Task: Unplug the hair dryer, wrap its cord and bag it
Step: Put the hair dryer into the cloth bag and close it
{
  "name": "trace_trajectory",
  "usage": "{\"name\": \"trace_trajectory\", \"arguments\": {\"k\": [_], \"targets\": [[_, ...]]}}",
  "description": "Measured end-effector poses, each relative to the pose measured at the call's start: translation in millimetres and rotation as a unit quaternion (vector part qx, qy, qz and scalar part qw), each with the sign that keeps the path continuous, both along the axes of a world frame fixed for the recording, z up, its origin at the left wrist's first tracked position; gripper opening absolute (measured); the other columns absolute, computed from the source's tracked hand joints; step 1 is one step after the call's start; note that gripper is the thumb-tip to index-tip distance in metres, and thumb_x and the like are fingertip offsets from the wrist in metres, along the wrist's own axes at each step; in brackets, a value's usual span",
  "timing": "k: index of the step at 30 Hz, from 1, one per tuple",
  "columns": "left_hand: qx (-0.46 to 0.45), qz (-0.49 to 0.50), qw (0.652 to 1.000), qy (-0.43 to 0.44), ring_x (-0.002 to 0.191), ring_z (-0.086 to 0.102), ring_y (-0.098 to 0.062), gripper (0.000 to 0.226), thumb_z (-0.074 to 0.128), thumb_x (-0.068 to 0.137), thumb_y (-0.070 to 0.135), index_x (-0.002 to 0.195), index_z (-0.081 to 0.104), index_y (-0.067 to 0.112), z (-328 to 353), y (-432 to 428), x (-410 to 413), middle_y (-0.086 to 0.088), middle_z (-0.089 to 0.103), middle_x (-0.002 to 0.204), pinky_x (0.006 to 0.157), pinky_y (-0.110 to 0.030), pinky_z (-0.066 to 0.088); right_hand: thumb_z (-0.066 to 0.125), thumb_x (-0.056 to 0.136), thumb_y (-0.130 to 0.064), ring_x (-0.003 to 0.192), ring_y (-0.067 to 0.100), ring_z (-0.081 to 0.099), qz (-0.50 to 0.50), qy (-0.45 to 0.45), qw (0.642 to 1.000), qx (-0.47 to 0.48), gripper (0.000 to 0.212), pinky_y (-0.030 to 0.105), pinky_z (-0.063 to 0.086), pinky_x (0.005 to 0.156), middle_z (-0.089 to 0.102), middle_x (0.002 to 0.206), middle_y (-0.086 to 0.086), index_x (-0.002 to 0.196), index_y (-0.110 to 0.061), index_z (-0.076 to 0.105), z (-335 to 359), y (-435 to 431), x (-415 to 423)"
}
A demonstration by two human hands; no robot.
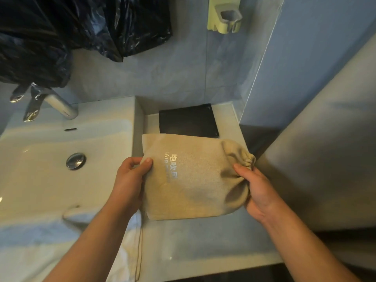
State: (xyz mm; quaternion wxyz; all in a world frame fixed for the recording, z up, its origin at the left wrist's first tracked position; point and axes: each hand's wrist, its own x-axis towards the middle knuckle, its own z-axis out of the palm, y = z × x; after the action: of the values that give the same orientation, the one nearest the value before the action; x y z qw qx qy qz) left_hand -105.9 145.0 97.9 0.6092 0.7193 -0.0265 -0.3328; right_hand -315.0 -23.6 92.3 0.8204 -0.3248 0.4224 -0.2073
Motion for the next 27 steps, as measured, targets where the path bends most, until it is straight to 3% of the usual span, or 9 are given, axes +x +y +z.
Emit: {"name": "trace_trajectory", "arguments": {"k": [7, 13, 17, 23, 27], "targets": [[-0.01, 0.011, 1.0, 0.006, 0.088, 0.067, -0.03, 0.027, 0.063, 0.094, 0.025, 0.109, 0.056, 0.003, -17, -38, 18, -0.021, 0.067, 0.108, 0.074, -0.046, 0.056, 0.07, 0.07, -0.021, 0.098, 0.024, 0.071, -0.003, 0.014, 1.0, -0.014, 0.049, 0.037, 0.055, 0.082, 0.074, 0.108, 0.008, 0.118, -0.016, 0.065, -3, -39, 24], [0.005, 0.023, 1.0, -0.003, 0.087, 0.071, -0.029, 0.016, 0.065, 0.093, 0.029, 0.101, 0.064, 0.015, -49, -91, 52, -0.014, 0.072, 0.101, 0.078, -0.051, 0.058, 0.07, 0.069, -0.019, 0.097, 0.026, 0.07, -0.007, 0.05, 0.998, -0.034, 0.046, 0.04, 0.055, 0.084, 0.074, 0.107, 0.012, 0.114, -0.012, 0.066, -21, -92, 64], [0.002, 0.028, 1.0, -0.004, 0.09, 0.072, -0.028, 0.018, 0.067, 0.089, 0.031, 0.103, 0.07, 0.019, -74, -128, 85, -0.009, 0.075, 0.099, 0.081, -0.049, 0.058, 0.066, 0.081, -0.011, 0.087, 0.025, 0.072, 0.002, 0.069, 0.996, -0.05, 0.023, 0.038, 0.056, 0.08, 0.075, 0.097, 0.011, 0.104, -0.011, 0.07, -44, -137, 101], [0.032, 0.079, 0.996, -0.016, 0.079, 0.067, -0.019, 0.025, 0.069, 0.089, 0.025, 0.108, 0.072, 0.009, -111, -171, 132, -0.01, 0.074, 0.097, 0.076, -0.035, 0.056, 0.063, 0.086, -0.005, 0.071, 0.016, 0.073, 0.034, 0.093, 0.99, -0.1, 0.014, 0.029, 0.059, 0.065, 0.076, 0.078, 0.001, 0.095, -0.014, 0.068, -76, -187, 160], [0.042, 0.095, 0.994, -0.019, 0.071, 0.062, -0.014, 0.017, 0.067, 0.092, 0.017, 0.106, 0.071, 0.01, -124, -183, 154, 0.0, 0.069, 0.082, 0.068, -0.026, 0.051, 0.065, 0.084, -0.003, 0.07, 0.021, 0.071, 0.068, 0.112, 0.985, -0.108, 0.016, 0.036, 0.059, 0.067, 0.076, 0.077, 0.002, 0.093, -0.015, 0.069, -94, -202, 189]]}}
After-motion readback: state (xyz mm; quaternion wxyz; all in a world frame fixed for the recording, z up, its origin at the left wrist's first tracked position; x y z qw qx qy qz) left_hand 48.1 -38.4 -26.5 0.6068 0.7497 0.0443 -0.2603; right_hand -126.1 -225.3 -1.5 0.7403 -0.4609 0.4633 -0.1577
